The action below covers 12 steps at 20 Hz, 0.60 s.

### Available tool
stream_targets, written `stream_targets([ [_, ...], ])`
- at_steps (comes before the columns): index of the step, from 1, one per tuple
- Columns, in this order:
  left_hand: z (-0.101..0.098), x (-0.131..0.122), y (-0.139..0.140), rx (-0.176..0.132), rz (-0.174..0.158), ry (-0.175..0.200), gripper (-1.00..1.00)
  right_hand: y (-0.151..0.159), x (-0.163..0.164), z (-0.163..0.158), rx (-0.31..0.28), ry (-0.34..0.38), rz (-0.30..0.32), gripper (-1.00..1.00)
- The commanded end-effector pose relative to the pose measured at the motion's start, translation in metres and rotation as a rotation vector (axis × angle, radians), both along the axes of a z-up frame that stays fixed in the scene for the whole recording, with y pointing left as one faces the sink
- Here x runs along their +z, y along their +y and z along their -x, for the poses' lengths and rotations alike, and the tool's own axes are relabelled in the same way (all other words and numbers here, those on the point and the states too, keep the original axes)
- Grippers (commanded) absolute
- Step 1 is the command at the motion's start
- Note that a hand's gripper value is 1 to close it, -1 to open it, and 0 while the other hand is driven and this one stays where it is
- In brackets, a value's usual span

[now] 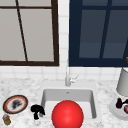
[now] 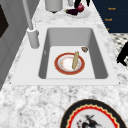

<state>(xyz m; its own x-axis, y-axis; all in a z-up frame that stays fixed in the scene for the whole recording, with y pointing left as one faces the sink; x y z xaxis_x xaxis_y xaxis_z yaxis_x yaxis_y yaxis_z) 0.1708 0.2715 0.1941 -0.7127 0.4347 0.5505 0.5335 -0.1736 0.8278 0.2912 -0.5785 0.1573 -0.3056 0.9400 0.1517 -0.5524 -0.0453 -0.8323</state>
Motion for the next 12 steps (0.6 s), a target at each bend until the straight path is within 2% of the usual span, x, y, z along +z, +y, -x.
stream_targets([
  [1,0.0,0.0,0.0,0.0,0.0,0.0,0.0,0.0,0.019,0.011,-0.054,-0.067,-0.027,-1.0],
  [3,0.0,0.0,0.0,0.0,0.0,0.0,0.0,0.0,0.03,0.013,-0.065,-0.075,-0.022,-1.0],
  [6,0.0,0.0,0.0,0.0,0.0,0.0,0.0,0.0,0.054,0.009,-0.065,-0.042,-0.013,-1.0],
  [8,0.0,0.0,0.0,0.0,0.0,0.0,0.0,0.0,0.07,0.012,-0.066,-0.057,-0.001,-1.0],
  [12,0.0,0.0,0.0,0.0,0.0,0.0,0.0,0.002,0.09,0.007,-0.01,-0.077,0.021,-1.0],
])
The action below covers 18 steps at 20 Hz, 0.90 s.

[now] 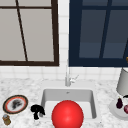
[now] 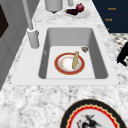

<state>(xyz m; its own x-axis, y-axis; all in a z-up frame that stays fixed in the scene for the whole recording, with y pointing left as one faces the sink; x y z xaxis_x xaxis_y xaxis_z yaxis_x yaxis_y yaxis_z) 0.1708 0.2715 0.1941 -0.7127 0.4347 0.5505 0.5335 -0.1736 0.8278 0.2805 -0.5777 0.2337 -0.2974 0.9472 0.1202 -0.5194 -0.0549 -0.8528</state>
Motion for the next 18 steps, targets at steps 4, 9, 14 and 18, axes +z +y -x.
stream_targets([
  [4,0.0,0.0,0.0,0.0,0.0,0.0,0.0,0.008,0.01,-0.012,0.079,-0.082,0.025,-1.0],
  [9,0.0,0.0,0.0,0.0,0.0,0.0,0.0,0.025,0.011,-0.017,0.103,-0.081,0.002,-1.0],
  [14,0.0,0.0,0.0,0.0,0.0,0.0,0.0,0.047,-0.013,-0.039,0.051,-0.029,-0.011,-1.0],
  [18,0.0,0.0,0.0,0.0,0.0,0.0,0.0,0.066,-0.023,-0.055,0.046,-0.006,0.026,-1.0],
])
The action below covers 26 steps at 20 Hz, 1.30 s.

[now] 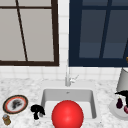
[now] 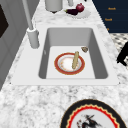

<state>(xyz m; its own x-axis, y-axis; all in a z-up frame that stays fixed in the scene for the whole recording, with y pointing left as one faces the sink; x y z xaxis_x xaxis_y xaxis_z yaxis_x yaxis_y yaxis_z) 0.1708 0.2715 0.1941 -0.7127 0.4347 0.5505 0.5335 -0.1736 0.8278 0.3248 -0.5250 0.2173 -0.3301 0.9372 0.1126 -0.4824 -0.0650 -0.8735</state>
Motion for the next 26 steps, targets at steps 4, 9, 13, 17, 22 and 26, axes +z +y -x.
stream_targets([
  [4,0.0,0.0,0.0,0.0,0.0,0.0,0.0,0.024,-0.004,-0.022,-0.019,0.172,0.035,-1.0],
  [9,0.0,0.0,0.0,0.0,0.0,0.0,0.0,0.027,-0.03,-0.025,-0.109,0.135,0.011,-1.0],
  [13,0.0,0.0,0.0,0.0,0.0,0.0,0.0,0.043,-0.043,-0.028,-0.153,0.163,0.028,-1.0],
  [17,0.0,0.0,0.0,0.0,0.0,0.0,0.0,0.044,-0.061,-0.027,-0.236,0.127,0.067,-1.0],
  [22,0.0,0.0,0.0,0.0,0.0,0.0,0.0,0.021,-0.08,-0.035,-0.191,0.127,0.078,-1.0],
  [26,0.0,0.0,0.0,0.0,0.0,0.0,0.0,0.01,-0.089,-0.046,-0.147,0.147,0.057,-1.0],
])
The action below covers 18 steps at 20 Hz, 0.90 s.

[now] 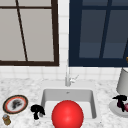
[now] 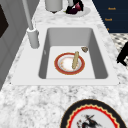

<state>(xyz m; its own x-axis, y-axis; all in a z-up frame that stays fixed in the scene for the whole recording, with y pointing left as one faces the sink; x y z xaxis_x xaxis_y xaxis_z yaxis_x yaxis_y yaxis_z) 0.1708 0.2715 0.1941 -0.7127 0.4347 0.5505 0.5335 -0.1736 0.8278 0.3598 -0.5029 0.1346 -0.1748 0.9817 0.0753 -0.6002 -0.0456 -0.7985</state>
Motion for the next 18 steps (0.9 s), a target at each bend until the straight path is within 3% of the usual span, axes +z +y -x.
stream_targets([
  [1,0.0,0.0,0.0,0.0,0.0,0.0,0.0,-0.013,-0.007,-0.018,-0.003,0.018,-0.017,-1.0],
  [7,0.0,0.0,0.0,0.0,0.0,0.0,0.0,-0.024,-0.017,-0.045,-0.003,0.01,0.005,-1.0],
  [9,0.0,0.0,0.0,0.0,0.0,0.0,0.0,-0.027,-0.021,-0.047,-0.034,0.02,-0.041,-1.0],
  [15,0.0,0.0,0.0,0.0,0.0,0.0,0.0,-0.018,-0.026,-0.046,-0.034,0.086,-0.06,-1.0],
  [18,0.0,0.0,0.0,0.0,0.0,0.0,0.0,-0.041,-0.041,-0.039,-0.041,0.089,-0.103,-1.0],
])
